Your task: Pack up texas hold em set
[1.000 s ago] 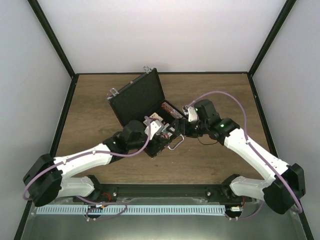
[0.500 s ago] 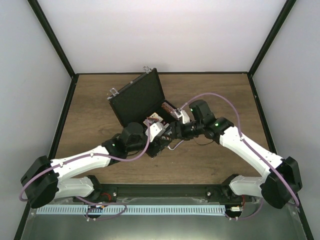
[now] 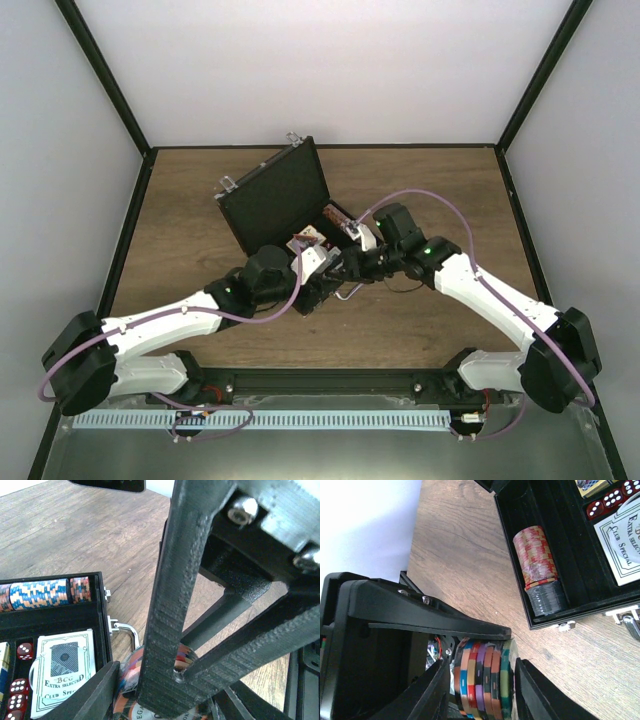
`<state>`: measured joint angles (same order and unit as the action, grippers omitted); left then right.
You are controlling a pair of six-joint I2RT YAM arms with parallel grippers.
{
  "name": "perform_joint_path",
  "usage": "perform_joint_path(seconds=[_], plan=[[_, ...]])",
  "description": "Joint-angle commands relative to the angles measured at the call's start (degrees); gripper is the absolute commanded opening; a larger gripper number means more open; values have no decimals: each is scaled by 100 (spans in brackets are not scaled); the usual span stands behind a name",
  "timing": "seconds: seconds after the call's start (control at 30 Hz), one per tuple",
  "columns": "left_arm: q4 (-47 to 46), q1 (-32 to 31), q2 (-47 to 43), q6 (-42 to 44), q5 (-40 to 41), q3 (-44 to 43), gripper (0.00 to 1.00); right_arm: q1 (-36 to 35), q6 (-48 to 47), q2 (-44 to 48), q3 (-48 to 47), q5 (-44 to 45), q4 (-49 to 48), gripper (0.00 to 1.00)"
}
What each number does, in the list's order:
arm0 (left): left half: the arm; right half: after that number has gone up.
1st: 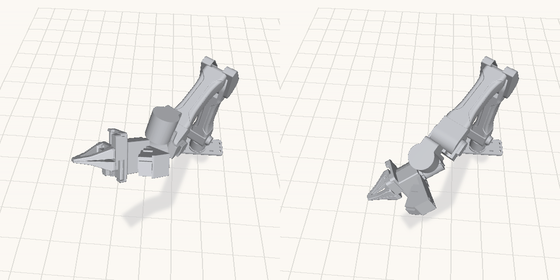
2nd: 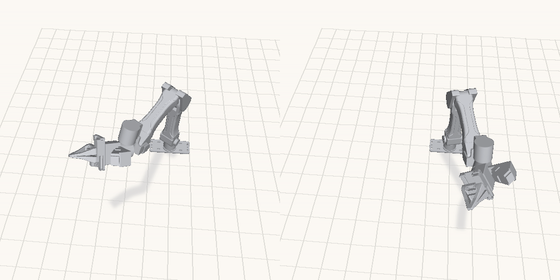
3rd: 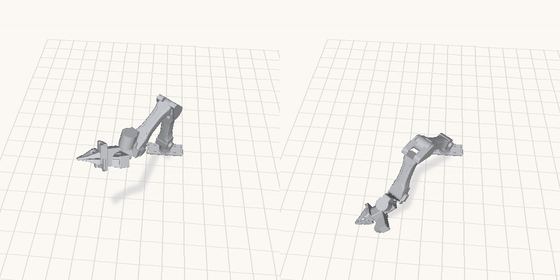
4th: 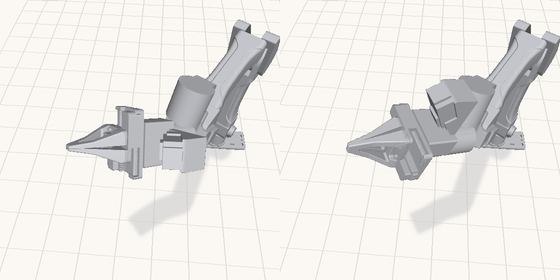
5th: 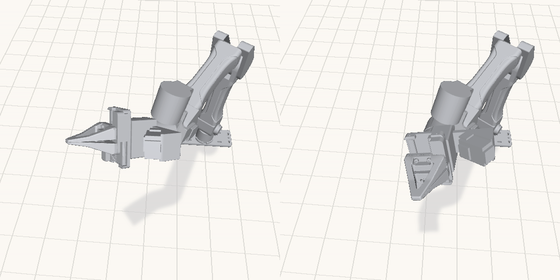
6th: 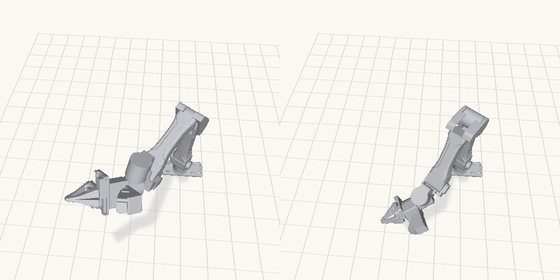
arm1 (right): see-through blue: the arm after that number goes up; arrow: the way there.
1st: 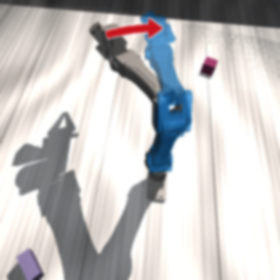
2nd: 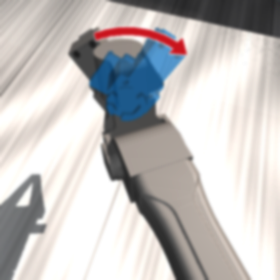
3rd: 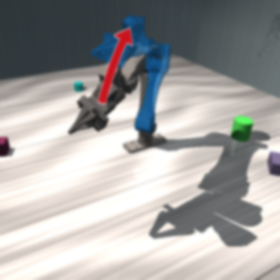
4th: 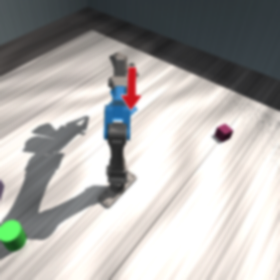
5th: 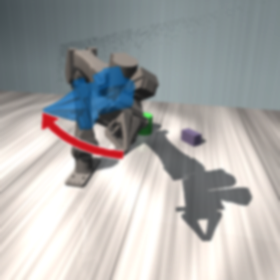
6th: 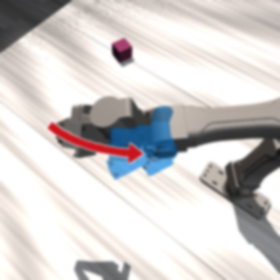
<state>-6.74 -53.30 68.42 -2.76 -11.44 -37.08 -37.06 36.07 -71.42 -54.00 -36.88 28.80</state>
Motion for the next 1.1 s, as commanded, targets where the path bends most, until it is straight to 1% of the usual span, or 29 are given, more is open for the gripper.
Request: perform_joint_path(seconds=[0.0, 0.23, 0.37, 0.4, 0.47, 0.57, 0.6, 0.63, 0.7, 0.8, 0.87, 0.97, 1.07], plan=[[-156, -39, 39, 31, 15, -190, 45, -48, 19, 37, 89, 15, -160, 36], [-191, -45, 46, 0, 36, -210, 45, -47, 13, 48, 165, 139, -108, 34], [-238, -54, 24, -85, 119, -175, 47, -47, 67, 116, 187, 208, -223, 26], [-269, -72, -5, -92, 180, -159, 50, -47, 103, 139, 194, 210, -277, 24], [-281, -69, -83, -156, 296, -134, 61, -47, 167, 181, 224, 226, -400, 20], [-252, -71, -211, -339, 418, -111, 85, -47, 260, 292, 279, 354, -586, 17], [-215, -74, -272, -444, 468, -100, 90, -43, 274, 335, 293, 435, -627, 16], [-161, -58, -352, -567, 537, -75, 93, -42, 281, 393, 287, 523, -656, 16], [-134, -24, -596, -965, 675, 25, 95, 21, 313, 495, 261, 685, -729, 16], [-150, 139, -1111, -1724, 812, 214, 100, 243, 441, 658, 324, 622, -1067, 16], [-132, 450, -1342, -2336, 430, 241, 100, 411, 554, 733, 381, 397, -1393, 16], [-177, 1126, -1434, -3406, -508, 199, 99, 533, 698, 809, 388, 87, -1912, 16], [-629, 1680, -1569, -4305, -1200, 277, 96, 575, 885, 898, 311, -222, -2363, 16]])
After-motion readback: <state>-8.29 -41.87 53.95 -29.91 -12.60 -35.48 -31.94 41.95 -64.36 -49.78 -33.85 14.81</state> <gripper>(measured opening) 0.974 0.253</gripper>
